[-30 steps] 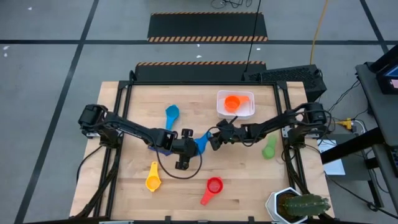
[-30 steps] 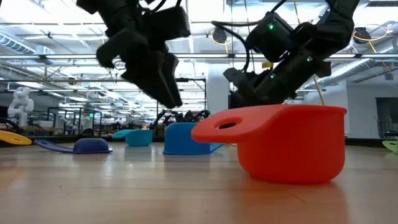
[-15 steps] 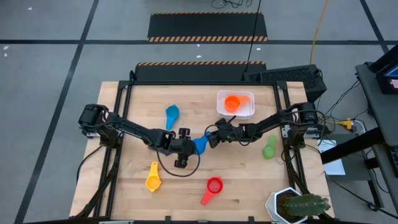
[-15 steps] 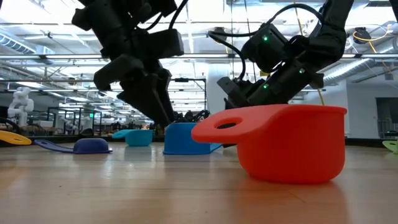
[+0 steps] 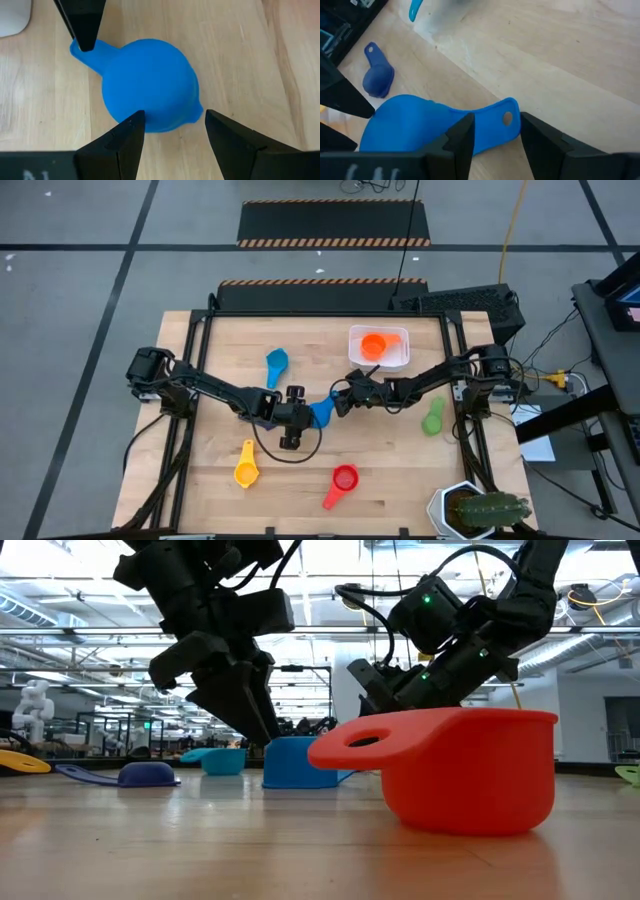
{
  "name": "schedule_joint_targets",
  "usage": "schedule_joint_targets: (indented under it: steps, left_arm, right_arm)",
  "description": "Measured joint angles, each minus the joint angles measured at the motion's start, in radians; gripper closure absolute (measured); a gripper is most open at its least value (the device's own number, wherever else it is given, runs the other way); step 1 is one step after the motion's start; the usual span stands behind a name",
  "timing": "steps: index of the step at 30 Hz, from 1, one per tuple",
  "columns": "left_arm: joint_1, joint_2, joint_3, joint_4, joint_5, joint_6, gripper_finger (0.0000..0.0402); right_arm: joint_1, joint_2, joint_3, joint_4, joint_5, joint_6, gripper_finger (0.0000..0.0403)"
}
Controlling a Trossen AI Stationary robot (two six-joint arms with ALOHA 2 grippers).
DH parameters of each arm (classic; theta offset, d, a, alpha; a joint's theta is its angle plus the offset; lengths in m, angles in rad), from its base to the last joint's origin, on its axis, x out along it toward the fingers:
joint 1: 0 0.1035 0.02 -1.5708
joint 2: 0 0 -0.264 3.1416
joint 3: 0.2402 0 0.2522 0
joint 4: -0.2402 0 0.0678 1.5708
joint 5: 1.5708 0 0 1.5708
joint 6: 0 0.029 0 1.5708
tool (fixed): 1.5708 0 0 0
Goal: Nest measuring cups in basket
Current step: Stack the blue measuring cup on top of the orange measuring cup in the white bin
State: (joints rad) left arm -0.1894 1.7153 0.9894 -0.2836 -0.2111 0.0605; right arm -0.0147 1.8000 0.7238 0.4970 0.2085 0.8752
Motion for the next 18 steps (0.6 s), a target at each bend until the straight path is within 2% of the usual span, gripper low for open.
schedule_joint_targets:
  steps: [10, 15, 18]
  left_arm:
    - [0.0, -0.001, 0.0, 0.0, 0.0, 0.008, 0.0188]
    - [0.0, -0.002, 0.0, -0.002, -0.001, 0.007, 0.0188]
    - [-0.005, -0.006, 0.0, -0.005, -0.005, 0.009, 0.0188]
  right_arm:
    - [0.002, 0.095, 0.001, 0.106, 0.022, -0.002, 0.0339]
    - [0.003, 0.09, 0.001, 0.123, -0.012, -0.036, 0.0388]
    - [0.002, 0.075, 0.001, 0.131, -0.051, -0.06, 0.0395]
